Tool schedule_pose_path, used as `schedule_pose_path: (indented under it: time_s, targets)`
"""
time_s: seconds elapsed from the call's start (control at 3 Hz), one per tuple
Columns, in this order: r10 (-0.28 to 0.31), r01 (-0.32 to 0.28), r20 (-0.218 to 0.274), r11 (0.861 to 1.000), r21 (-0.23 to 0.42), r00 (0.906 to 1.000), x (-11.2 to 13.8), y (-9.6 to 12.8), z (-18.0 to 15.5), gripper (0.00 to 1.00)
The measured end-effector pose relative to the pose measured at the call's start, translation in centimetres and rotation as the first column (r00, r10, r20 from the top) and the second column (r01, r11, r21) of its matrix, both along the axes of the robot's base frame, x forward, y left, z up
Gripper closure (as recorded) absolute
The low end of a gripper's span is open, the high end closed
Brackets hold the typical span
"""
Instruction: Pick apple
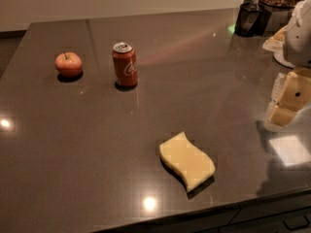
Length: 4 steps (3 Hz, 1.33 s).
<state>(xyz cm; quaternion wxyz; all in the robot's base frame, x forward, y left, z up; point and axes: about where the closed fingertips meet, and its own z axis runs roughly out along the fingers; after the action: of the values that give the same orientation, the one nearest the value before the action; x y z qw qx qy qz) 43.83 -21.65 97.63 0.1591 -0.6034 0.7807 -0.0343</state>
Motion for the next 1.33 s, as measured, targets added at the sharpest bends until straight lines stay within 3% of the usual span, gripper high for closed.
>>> schedule_pose_path:
  time_s: [0.33,0.67,1.33]
  targets:
    - [0.003,-0.003,0.0,1.0,0.005,1.0,0.2,0.2,0.2,0.0]
    - [0.036,-0.036,-0.006,0.998,0.053,0.9993,2.0,1.9,0.6,0.0]
    - [0.107,-0.11,0.024,0.984,0.14,0.9939,9.4,8.8,1.5,0.0]
